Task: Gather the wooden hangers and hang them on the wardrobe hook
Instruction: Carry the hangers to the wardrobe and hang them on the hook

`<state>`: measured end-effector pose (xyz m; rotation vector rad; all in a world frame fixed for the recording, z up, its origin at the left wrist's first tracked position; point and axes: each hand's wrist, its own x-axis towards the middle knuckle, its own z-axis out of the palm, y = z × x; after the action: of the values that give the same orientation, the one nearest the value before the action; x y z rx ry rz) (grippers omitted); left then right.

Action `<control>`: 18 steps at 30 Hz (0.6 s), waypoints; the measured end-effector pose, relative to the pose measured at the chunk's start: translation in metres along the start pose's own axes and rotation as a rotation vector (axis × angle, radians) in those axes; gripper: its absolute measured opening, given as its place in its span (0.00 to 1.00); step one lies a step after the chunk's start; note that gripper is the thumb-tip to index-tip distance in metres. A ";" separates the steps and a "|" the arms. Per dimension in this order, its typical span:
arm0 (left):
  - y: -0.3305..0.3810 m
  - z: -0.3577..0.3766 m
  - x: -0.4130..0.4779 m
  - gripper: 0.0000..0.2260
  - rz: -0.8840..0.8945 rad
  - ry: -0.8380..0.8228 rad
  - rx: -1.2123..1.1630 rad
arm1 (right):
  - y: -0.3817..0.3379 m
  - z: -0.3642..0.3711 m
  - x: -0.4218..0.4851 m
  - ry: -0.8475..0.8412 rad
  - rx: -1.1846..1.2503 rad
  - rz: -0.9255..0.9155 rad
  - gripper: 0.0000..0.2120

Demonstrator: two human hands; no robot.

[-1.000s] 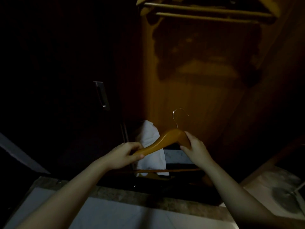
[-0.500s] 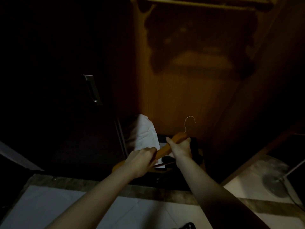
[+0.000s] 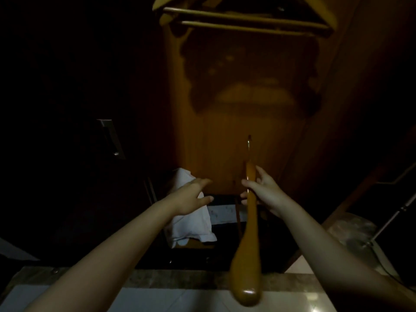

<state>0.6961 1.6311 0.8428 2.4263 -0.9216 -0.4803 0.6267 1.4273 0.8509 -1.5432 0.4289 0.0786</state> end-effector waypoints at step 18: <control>0.070 -0.032 0.057 0.26 0.274 0.520 0.187 | -0.091 -0.067 -0.032 -0.382 -0.053 -0.182 0.18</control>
<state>0.7160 1.5572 0.8995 2.3525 -1.0672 0.3359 0.6114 1.3655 0.9498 -1.5698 -0.0161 0.2399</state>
